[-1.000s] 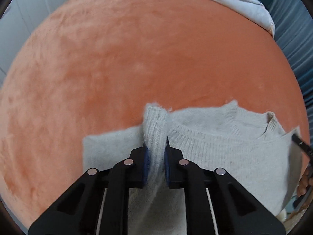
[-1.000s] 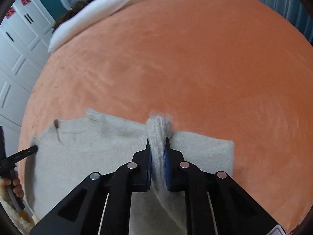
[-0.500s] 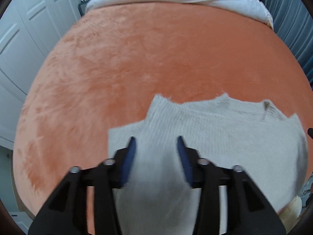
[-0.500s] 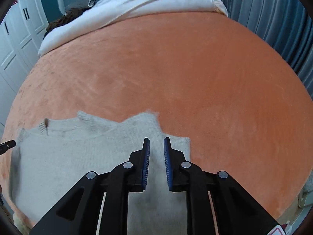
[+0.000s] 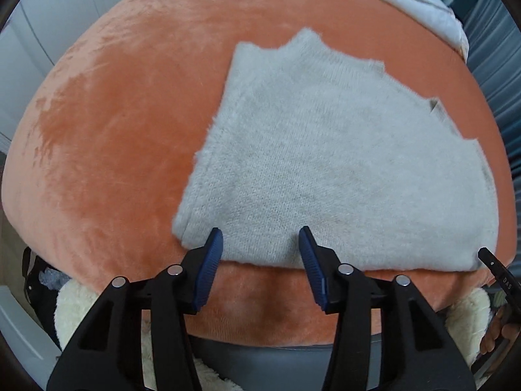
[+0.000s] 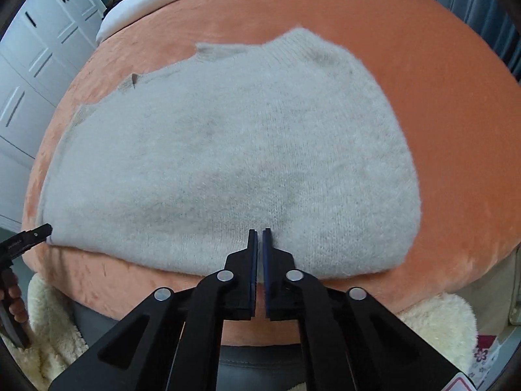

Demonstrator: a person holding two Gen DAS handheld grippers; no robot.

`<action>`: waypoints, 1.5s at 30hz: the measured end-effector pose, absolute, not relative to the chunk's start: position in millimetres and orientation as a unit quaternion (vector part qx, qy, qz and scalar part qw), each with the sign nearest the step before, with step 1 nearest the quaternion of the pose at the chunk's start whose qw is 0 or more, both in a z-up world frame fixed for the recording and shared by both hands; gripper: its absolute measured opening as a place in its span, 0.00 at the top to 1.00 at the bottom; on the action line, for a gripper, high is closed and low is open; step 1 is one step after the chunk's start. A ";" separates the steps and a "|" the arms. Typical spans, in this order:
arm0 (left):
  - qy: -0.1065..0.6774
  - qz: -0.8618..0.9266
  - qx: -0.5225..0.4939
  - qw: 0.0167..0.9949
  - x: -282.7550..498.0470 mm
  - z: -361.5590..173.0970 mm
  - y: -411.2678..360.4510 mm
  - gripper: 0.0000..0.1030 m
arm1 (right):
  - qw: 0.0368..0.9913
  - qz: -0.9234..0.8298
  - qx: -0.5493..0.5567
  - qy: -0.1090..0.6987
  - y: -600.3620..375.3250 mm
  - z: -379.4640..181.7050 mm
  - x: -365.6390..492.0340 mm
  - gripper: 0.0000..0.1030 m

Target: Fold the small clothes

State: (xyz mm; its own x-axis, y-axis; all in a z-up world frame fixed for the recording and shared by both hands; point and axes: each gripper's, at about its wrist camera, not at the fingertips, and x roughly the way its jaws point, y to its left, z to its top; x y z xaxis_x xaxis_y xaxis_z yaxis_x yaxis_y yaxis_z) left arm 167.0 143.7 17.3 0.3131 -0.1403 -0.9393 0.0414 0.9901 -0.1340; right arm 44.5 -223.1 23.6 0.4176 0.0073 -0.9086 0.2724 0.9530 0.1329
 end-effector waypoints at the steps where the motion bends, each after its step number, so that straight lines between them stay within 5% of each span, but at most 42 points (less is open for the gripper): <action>1: 0.579 -0.045 -0.046 0.813 164.0 20.8 147.2 0.31 | 0.837 -0.071 0.123 0.528 -213.9 32.9 47.0 0.86; 3: 0.577 -0.023 -0.068 0.814 159.1 17.5 158.1 0.23 | 0.844 -0.047 0.111 0.522 -194.7 42.7 54.9 0.86; 10: 0.590 0.011 -0.169 0.790 168.3 -24.1 188.3 0.20 | 0.848 -0.005 0.086 0.524 -117.0 29.9 130.7 0.86; 15: 0.585 0.007 -0.104 0.804 181.0 -28.0 171.2 0.04 | 0.830 -0.006 0.046 0.556 -88.0 -4.8 171.5 0.86; 28: 0.527 -0.031 -0.078 0.846 201.9 -31.8 172.0 0.04 | 0.832 -0.015 0.055 0.551 -88.2 -18.5 193.9 0.86; 35: 0.554 -0.068 -0.231 0.797 180.0 -22.2 199.1 0.05 | 0.846 -0.019 -0.005 0.533 -73.7 -29.8 190.1 0.86; 39: 0.555 -0.046 -0.188 0.809 188.1 -26.1 179.9 0.05 | 0.850 -0.022 0.001 0.527 -74.9 -31.6 189.8 0.86; 41: 0.554 -0.032 -0.182 0.811 192.8 -22.5 174.3 0.11 | 0.850 -0.022 0.004 0.526 -75.5 -30.4 189.6 0.86; 43: 0.551 -0.052 -0.188 0.812 197.8 -13.1 168.9 0.68 | 0.850 -0.019 0.012 0.526 -78.0 -25.0 188.5 0.86; 45: 0.542 -0.079 -0.204 0.812 199.8 7.2 162.3 0.75 | 0.853 -0.013 0.039 0.520 -86.4 -15.0 183.2 0.87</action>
State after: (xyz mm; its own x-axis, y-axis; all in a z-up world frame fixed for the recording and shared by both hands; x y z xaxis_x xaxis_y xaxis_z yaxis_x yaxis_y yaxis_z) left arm 199.8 162.3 7.2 0.4007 -0.3493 -0.8470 -0.0922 0.9044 -0.4166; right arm 183.2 -86.4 -15.0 0.4586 0.0194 -0.8884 0.0628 0.9966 0.0542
